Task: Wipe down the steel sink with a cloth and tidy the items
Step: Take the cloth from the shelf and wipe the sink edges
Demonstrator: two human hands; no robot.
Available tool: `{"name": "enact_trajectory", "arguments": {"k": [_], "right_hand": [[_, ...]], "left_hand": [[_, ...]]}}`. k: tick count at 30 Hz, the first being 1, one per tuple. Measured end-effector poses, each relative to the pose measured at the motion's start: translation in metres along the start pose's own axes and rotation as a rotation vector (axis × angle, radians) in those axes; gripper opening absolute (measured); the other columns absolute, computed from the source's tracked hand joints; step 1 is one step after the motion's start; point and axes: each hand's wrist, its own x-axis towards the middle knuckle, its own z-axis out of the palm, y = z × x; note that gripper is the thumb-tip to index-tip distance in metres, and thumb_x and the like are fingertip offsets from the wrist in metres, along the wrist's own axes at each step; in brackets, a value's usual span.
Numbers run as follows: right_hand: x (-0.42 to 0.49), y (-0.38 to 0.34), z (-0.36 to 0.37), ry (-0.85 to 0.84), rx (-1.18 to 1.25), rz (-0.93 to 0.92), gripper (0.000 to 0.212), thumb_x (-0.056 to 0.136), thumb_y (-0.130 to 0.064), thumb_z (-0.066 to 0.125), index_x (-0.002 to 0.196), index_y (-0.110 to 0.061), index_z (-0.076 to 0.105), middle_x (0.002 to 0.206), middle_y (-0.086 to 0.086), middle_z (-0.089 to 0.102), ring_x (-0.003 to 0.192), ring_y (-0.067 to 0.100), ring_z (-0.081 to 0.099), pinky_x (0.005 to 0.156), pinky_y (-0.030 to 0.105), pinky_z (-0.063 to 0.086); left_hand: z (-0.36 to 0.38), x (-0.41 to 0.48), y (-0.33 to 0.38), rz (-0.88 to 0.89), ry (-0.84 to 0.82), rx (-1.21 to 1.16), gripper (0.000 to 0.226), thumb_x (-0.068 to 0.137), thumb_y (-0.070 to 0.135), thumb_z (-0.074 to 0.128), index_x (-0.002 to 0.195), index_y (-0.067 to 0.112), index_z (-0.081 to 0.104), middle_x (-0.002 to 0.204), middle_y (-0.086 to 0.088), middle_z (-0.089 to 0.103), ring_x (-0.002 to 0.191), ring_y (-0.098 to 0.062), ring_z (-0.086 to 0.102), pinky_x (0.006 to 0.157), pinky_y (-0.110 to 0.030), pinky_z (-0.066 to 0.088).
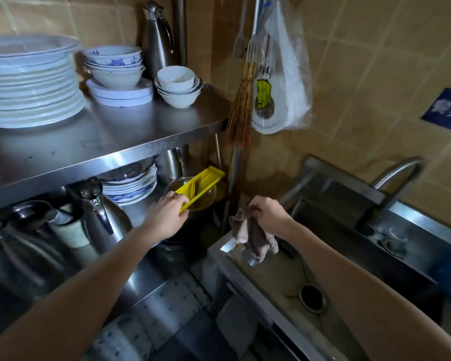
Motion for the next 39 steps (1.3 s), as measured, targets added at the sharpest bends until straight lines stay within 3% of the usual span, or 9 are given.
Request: {"name": "enact_trajectory", "arguments": {"k": [5,13,18,21,24,27,32,39], "right_hand": [[-0.007,-0.008,0.025,-0.078,0.054,-0.004,0.018,0.091,-0.008,0.05,0.103,-0.017,0.061,0.104,0.009,0.064,0.096,0.027,0.058,0.075,0.029,0.041],[0.001,-0.013,0.069,-0.177,0.146,-0.017,0.018,0.092,-0.007,0.052,0.104,-0.012,0.065,0.092,0.005,0.063,0.081,0.017,0.052,0.068,0.025,0.036],[0.016,0.019,0.104,-0.266,0.108,0.103,0.026,0.095,-0.007,0.046,0.114,-0.01,0.063,0.106,0.012,0.065,0.087,0.022,0.057,0.072,0.029,0.045],[0.024,0.037,0.115,-0.21,0.109,0.151,0.029,0.096,-0.007,0.041,0.115,-0.01,0.063,0.11,0.015,0.064,0.093,0.028,0.059,0.075,0.028,0.045],[0.03,0.049,0.118,-0.126,0.117,0.204,0.028,0.094,-0.006,0.04,0.108,-0.013,0.064,0.103,0.015,0.066,0.079,0.023,0.055,0.067,0.027,0.042],[0.036,0.055,0.119,-0.117,0.099,0.245,0.027,0.094,-0.006,0.042,0.109,-0.011,0.063,0.106,0.016,0.066,0.09,0.03,0.059,0.072,0.031,0.047],[0.025,0.038,0.129,-0.031,0.111,0.214,0.022,0.091,-0.014,0.049,0.107,-0.011,0.064,0.104,0.013,0.068,0.094,0.031,0.063,0.081,0.038,0.053],[0.007,0.014,0.147,-0.055,0.102,0.129,0.019,0.091,-0.02,0.049,0.102,-0.016,0.063,0.1,0.007,0.063,0.088,0.026,0.062,0.075,0.032,0.051]], "left_hand": [[0.011,-0.003,-0.005,-0.028,-0.022,-0.024,0.029,0.091,0.023,0.054,0.118,0.016,0.057,0.121,-0.012,0.052,0.112,-0.032,0.052,0.095,-0.042,0.043],[0.037,-0.019,-0.029,-0.103,-0.052,-0.018,0.031,0.091,0.023,0.049,0.121,0.016,0.053,0.124,-0.01,0.051,0.112,-0.031,0.05,0.092,-0.039,0.039],[0.059,-0.031,-0.047,-0.197,-0.101,0.012,0.03,0.092,0.027,0.048,0.122,0.022,0.053,0.127,-0.005,0.052,0.113,-0.03,0.053,0.09,-0.037,0.041],[0.07,-0.037,-0.054,-0.215,-0.111,0.021,0.032,0.092,0.025,0.049,0.123,0.02,0.054,0.128,-0.005,0.051,0.114,-0.029,0.053,0.092,-0.037,0.041],[0.077,-0.039,-0.057,-0.246,-0.104,0.016,0.03,0.091,0.024,0.053,0.12,0.017,0.056,0.123,-0.008,0.054,0.109,-0.03,0.056,0.09,-0.038,0.042],[0.081,-0.036,-0.056,-0.252,-0.102,0.012,0.03,0.09,0.024,0.053,0.119,0.016,0.056,0.121,-0.009,0.054,0.106,-0.03,0.056,0.089,-0.039,0.043],[0.087,-0.026,-0.05,-0.214,-0.131,-0.018,0.03,0.092,0.024,0.052,0.12,0.014,0.055,0.125,-0.01,0.053,0.109,-0.032,0.055,0.09,-0.039,0.045],[0.097,-0.028,-0.044,-0.24,-0.161,-0.027,0.031,0.093,0.027,0.049,0.122,0.018,0.053,0.129,-0.005,0.05,0.113,-0.028,0.053,0.091,-0.036,0.039]]}}
